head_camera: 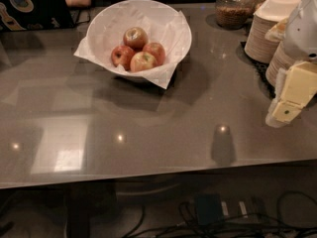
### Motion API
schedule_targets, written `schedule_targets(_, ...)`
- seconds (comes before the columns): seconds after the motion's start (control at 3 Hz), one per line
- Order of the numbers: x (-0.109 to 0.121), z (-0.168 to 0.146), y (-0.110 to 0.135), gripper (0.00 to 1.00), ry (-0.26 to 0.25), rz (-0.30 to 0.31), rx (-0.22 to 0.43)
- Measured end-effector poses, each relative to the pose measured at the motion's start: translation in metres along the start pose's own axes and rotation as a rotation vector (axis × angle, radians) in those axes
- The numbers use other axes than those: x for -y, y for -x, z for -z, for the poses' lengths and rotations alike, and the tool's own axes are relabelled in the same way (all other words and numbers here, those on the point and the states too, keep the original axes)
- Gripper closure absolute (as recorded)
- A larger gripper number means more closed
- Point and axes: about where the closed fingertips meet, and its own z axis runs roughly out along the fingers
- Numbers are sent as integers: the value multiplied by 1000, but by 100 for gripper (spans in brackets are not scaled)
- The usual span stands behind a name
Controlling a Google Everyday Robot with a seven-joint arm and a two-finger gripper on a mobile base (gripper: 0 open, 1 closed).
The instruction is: Pick apple from white bowl
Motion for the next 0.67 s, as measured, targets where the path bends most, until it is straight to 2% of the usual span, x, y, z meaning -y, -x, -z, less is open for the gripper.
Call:
schedule_targets(0.33, 17, -10, 25, 0, -19, -12, 45)
schedule_targets(0.67, 41, -23, 60, 0, -28, -11, 82)
